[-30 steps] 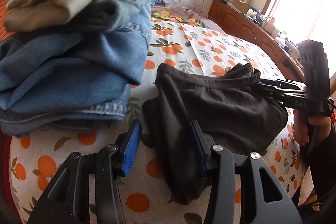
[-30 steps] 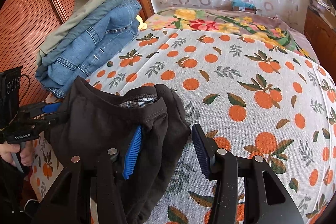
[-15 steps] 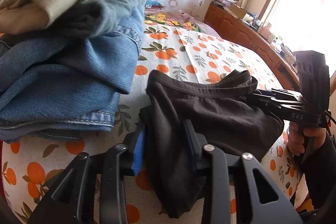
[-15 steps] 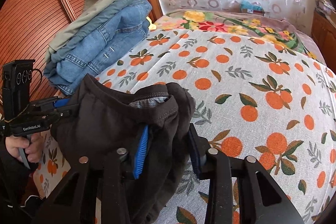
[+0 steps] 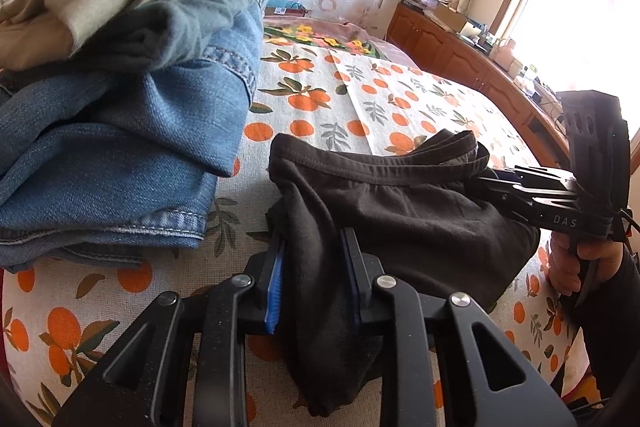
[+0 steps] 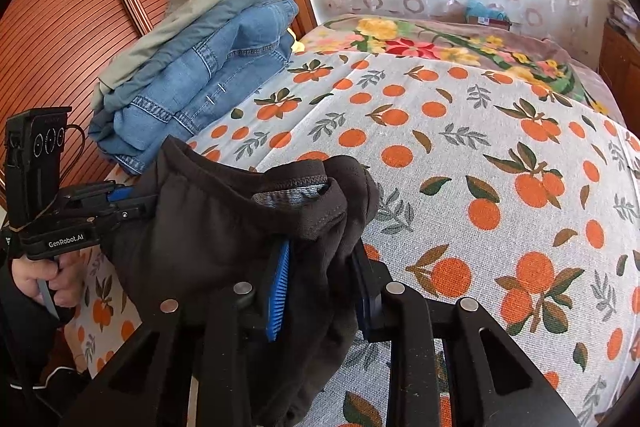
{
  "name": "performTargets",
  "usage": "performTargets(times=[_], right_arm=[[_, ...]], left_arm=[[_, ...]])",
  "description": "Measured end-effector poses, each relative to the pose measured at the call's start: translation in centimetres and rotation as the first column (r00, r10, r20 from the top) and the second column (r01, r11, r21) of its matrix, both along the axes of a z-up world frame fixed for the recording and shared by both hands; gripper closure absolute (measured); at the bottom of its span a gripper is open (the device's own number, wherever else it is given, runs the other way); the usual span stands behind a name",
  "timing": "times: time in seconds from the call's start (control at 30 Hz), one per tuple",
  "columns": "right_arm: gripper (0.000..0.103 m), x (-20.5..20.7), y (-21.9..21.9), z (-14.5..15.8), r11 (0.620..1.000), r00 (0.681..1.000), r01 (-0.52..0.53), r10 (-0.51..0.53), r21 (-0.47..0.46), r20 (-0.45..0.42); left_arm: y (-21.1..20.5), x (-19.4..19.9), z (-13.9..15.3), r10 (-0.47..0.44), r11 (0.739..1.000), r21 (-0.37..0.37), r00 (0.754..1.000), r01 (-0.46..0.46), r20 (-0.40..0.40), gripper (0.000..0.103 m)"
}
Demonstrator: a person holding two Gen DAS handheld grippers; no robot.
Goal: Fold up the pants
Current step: 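Lift the folded pants with both grippers and carry them onto the jeans stack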
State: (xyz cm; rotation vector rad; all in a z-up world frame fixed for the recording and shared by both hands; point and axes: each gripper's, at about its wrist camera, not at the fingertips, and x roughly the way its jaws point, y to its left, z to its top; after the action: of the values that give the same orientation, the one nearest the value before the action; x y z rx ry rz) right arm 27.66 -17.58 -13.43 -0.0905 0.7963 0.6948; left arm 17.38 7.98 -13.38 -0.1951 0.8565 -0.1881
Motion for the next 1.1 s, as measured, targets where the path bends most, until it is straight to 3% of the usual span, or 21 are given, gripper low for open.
performTargets(times=[0.17,0.27,0.5,0.9,1.1], right_arm=[[0.085,-0.7,0.3,0.2,1.000,1.000,0.010,-0.009,-0.014,0.026],[0.086,-1.4,0.1,0.9,1.000,0.999,0.009,-0.010,0.004,0.053],[0.087,-2.9,0.2,6.1,1.000,0.985,-0.024,0.020,0.018,0.173],[0.087,-2.8,6.2,18.1,0.987,0.886,-0.144,0.159,-0.069,0.436],[0.087,-0.4,10.3,19.9,0.969,0.850,-0.202,0.247,-0.145,0.465]], left_arm=[[0.1,-0.3,0.0,-0.014,1.000,-0.019,1.000,0.014,0.004,0.090],[0.0,-0.7,0.6,-0.023,0.999,-0.026,0.999,0.024,0.026,0.092],[-0.1,-3.5,5.8,-0.037,0.997,-0.057,0.985,0.047,0.168,0.092],[3.1,-4.5,13.0,0.050,0.997,-0.067,0.936,-0.028,0.350,0.092],[5.7,-4.9,15.4,0.114,0.993,-0.065,0.910,-0.096,0.399,0.092]])
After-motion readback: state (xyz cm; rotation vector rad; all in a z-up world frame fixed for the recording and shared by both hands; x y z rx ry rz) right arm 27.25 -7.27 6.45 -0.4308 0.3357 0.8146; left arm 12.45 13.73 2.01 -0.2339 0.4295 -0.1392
